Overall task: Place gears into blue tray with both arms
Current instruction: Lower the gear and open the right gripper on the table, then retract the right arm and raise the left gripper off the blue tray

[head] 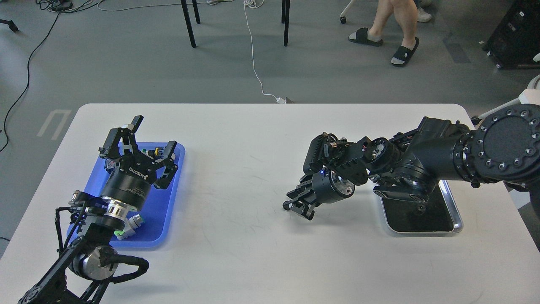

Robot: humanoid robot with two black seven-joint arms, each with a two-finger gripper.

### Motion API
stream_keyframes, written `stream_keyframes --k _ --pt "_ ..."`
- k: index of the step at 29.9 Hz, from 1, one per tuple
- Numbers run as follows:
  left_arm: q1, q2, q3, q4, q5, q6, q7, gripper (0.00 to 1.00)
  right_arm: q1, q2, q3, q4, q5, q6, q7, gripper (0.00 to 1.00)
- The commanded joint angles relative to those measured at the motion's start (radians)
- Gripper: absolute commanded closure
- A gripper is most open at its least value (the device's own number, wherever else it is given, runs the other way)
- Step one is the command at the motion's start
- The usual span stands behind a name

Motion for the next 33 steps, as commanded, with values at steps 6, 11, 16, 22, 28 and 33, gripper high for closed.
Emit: stream_keyframes --k 6,11,16,22,28,33 --pt "0.002 0.000 -0.001 0.000 0.000 0.000 0.000 0.02 0.001 0.000 -0.003 -0.002 0.026 -0.029 0.000 0.37" --pt "0.000 0.009 -0.001 0.000 0.000 0.000 0.000 0.02 0.030 0.000 0.029 0.001 0.197 -0.030 0.000 0.05" --pt "-0.002 0.023 0.001 0.002 -0.003 0.002 -0.002 0.02 0.038 0.000 0.167 0.015 0.395 -0.018 0.000 0.03" --pt "-0.023 0.031 0.002 0.015 -0.005 0.006 -0.002 0.02 -0.077 -0.050 0.382 0.053 0.622 -0.015 0.000 0.04" --pt "-0.026 0.037 0.005 0.015 0.001 0.012 -0.063 0.02 -0.259 -0.237 0.676 0.073 0.849 0.032 0.000 0.04" --pt "-0.038 0.069 0.019 0.017 0.009 0.012 -0.111 0.02 -0.408 -0.372 0.916 0.089 1.021 0.130 0.000 0.04"
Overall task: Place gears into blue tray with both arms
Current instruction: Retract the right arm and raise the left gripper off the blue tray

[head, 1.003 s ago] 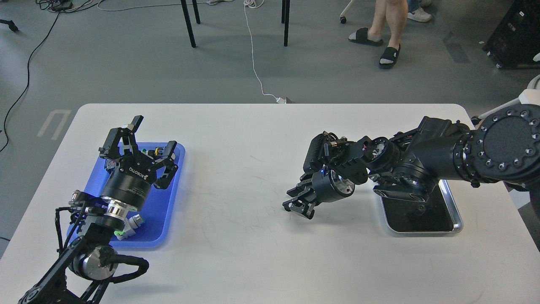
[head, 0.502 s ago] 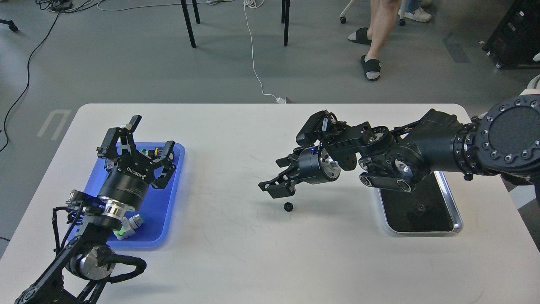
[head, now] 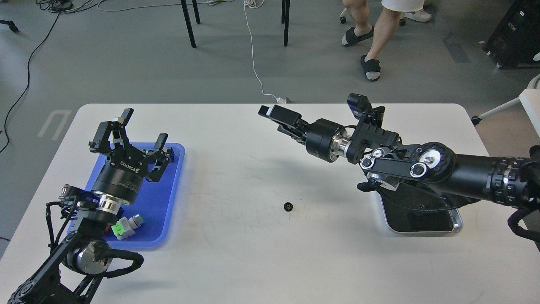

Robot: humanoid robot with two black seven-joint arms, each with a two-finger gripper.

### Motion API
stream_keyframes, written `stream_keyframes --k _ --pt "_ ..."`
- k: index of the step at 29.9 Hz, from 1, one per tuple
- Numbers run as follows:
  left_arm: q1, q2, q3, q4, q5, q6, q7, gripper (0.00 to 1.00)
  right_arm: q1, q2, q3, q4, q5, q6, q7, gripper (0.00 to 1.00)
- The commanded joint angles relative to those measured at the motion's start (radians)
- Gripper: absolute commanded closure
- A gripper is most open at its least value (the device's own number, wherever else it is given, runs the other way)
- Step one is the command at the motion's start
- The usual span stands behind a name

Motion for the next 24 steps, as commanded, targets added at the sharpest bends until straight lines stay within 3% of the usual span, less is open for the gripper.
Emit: stream_keyframes --k 1,6,11,19,24 --pt "-0.014 0.035 0.013 0.000 0.017 -0.001 -0.012 0.02 -0.118 -0.101 0.198 0.003 0.160 0.086 0.000 0.04" --pt "-0.037 0.046 0.027 -0.003 0.222 -0.015 -0.012 0.02 -0.249 -0.185 0.431 -0.009 0.368 0.174 0.000 0.04" --pt "-0.123 0.058 0.131 -0.010 0.364 -0.036 -0.012 0.02 -0.364 -0.228 0.580 -0.027 0.474 0.218 0.000 0.04" --pt "-0.212 0.064 0.206 -0.012 0.382 -0.038 -0.012 0.02 -0.470 -0.262 0.656 -0.044 0.481 0.272 0.000 0.03" --pt "-0.264 0.084 0.254 -0.012 0.560 -0.042 -0.012 0.02 -0.481 -0.262 0.666 -0.046 0.481 0.280 0.000 0.03"
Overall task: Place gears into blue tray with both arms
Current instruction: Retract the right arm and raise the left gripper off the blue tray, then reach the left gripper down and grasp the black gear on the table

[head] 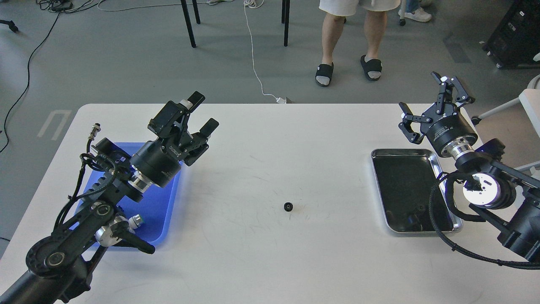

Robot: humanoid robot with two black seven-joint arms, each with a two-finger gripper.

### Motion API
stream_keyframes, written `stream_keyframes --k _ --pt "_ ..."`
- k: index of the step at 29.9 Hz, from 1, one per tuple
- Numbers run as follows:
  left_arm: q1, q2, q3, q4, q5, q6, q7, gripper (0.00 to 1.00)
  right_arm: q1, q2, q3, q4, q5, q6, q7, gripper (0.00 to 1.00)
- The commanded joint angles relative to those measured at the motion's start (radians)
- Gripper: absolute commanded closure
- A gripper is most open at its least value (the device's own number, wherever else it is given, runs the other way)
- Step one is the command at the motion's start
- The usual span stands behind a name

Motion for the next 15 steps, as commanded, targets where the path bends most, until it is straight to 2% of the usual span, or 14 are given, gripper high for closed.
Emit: stream_keyframes --k 1,15 --pt "-0.043 0.021 0.041 -0.001 0.134 -0.001 0.000 0.02 -0.002 -0.001 0.010 0.000 0.000 0.002 0.000 0.03" --pt "-0.317 0.126 0.327 -0.025 0.583 -0.006 0.000 0.02 0.007 0.004 0.018 -0.003 -0.002 0.001 0.000 0.03"
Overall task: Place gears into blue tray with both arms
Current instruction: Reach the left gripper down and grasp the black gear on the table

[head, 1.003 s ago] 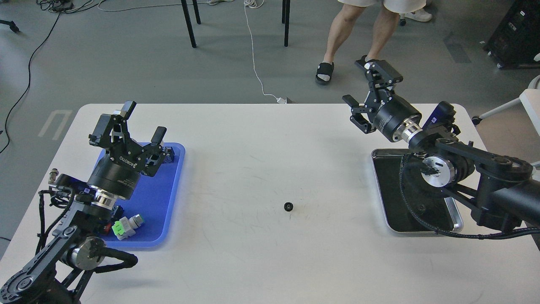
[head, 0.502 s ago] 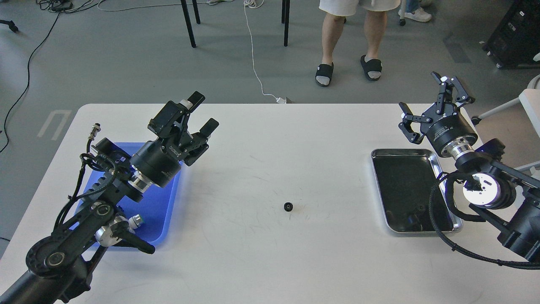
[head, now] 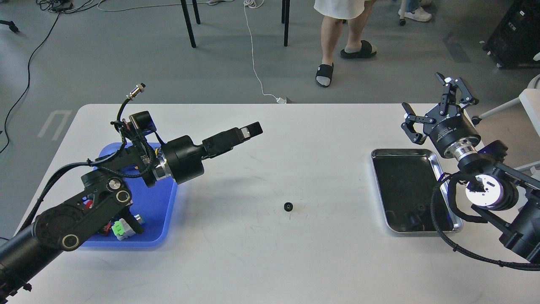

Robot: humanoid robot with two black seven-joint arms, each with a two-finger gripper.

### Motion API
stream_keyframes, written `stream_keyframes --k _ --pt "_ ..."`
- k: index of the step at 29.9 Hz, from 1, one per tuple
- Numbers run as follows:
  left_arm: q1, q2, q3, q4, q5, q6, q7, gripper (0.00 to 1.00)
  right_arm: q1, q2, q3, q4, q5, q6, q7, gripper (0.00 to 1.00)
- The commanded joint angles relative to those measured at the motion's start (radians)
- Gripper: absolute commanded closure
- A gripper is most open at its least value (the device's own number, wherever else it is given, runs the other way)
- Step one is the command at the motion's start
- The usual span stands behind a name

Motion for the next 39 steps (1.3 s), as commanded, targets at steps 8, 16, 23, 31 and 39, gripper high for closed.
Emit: stream_keyframes --k 8,16,23,31,39 --pt "-0.251 0.016 0.268 0.019 0.397 -0.026 0.000 0.02 0.011 0.009 0.015 -0.001 0.000 -0.002 0.000 0.03" --pt "-0.441 -0.029 0.466 0.148 0.604 -0.024 0.000 0.03 0.011 0.010 0.015 -0.001 0.000 -0.002 0.000 0.03" --pt "-0.520 -0.128 0.610 0.231 0.614 -0.026 0.000 0.03 -0.002 0.001 0.013 -0.012 0.000 0.004 0.000 0.03" --pt "-0.546 -0.228 0.649 0.275 0.614 -0.035 0.000 0.03 -0.066 -0.001 0.006 -0.044 -0.011 0.112 0.000 0.02" --pt "-0.567 -0.322 0.719 0.316 0.614 -0.049 0.000 0.04 -0.088 -0.002 -0.001 -0.042 -0.017 0.123 0.000 0.02"
